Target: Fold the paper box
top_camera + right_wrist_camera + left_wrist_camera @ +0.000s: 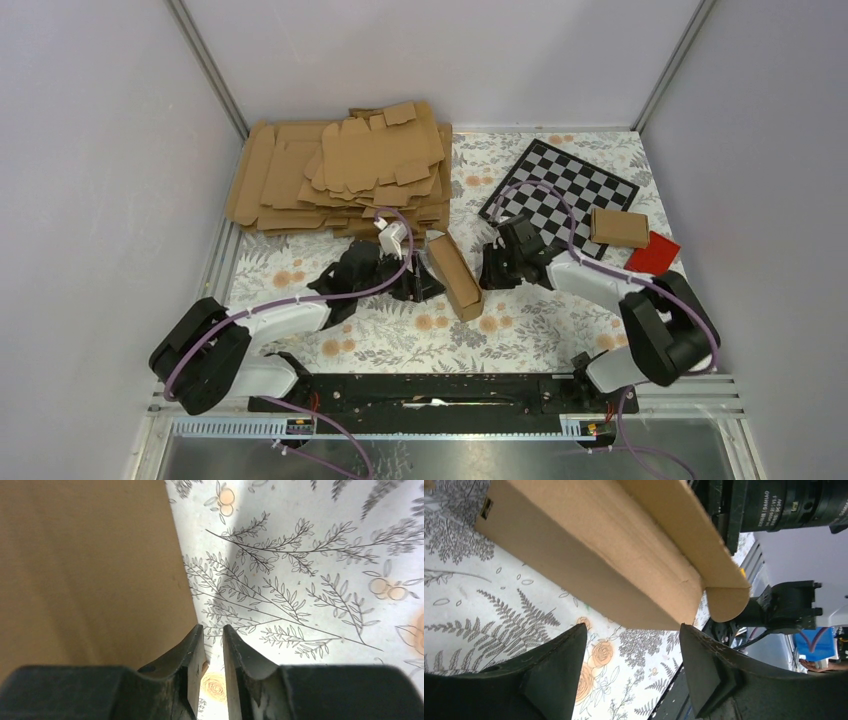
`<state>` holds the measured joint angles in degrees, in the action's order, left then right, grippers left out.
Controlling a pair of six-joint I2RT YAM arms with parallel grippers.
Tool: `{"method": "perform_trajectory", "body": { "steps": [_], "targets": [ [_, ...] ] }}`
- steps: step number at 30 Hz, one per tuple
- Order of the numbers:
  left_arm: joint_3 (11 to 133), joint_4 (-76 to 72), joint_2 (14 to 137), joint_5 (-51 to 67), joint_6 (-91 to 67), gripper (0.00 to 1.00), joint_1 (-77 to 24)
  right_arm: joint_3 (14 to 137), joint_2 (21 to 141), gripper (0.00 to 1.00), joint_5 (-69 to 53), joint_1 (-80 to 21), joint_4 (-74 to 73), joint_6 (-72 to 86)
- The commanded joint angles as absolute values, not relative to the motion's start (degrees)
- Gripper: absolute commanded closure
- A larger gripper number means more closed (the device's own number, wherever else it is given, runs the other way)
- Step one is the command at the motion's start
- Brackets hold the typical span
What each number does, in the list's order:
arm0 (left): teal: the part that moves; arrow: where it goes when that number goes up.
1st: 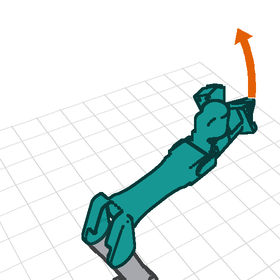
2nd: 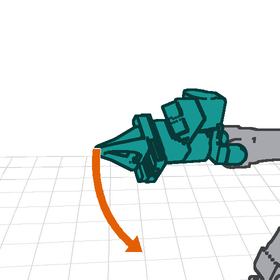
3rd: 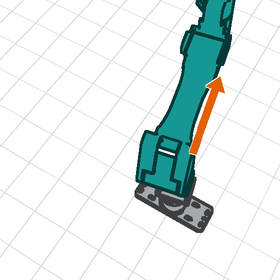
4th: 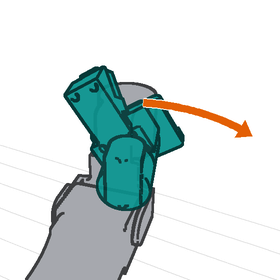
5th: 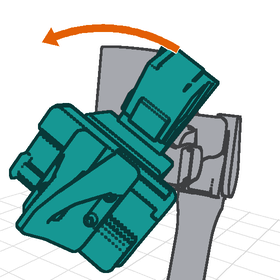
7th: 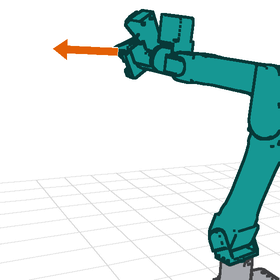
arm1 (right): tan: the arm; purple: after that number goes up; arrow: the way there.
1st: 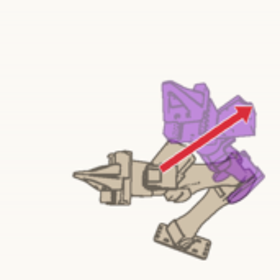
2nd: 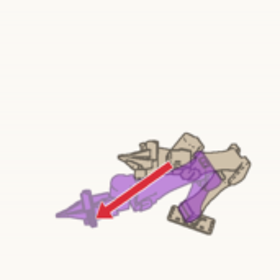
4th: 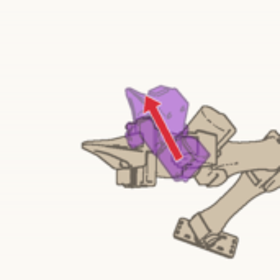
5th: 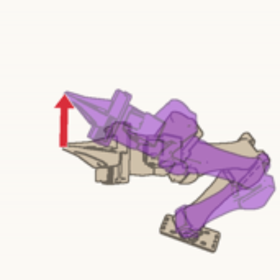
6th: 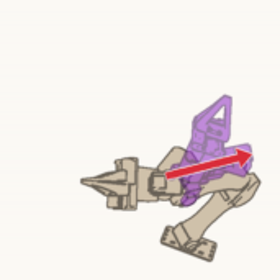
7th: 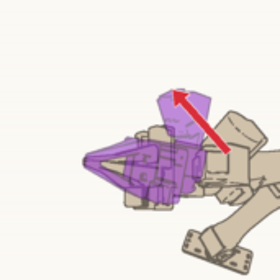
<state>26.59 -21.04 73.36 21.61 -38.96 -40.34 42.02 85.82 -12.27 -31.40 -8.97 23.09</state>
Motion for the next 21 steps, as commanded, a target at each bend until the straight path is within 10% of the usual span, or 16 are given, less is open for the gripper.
{"method": "perform_trajectory", "body": {
  "steps": [1,13,21],
  "targets": [
    [27.92,-28.93,72.11,21.21,-42.3,0.29,-39.29,42.76,78.04,0.7,-6.74,-31.28,-9.82,21.61],
    [36.11,-26.64,82.46,22.46,-41.49,0.32,-32.26,44.41,59.35,0.02,-7.43,-31.25,-8.5,20.13],
    [37.42,-27.42,88.34,23.82,-41.48,0.34,-32.26,50.11,69.0,0.0,-9.85,-37.41,-11.87,19.94]
  ]
}}
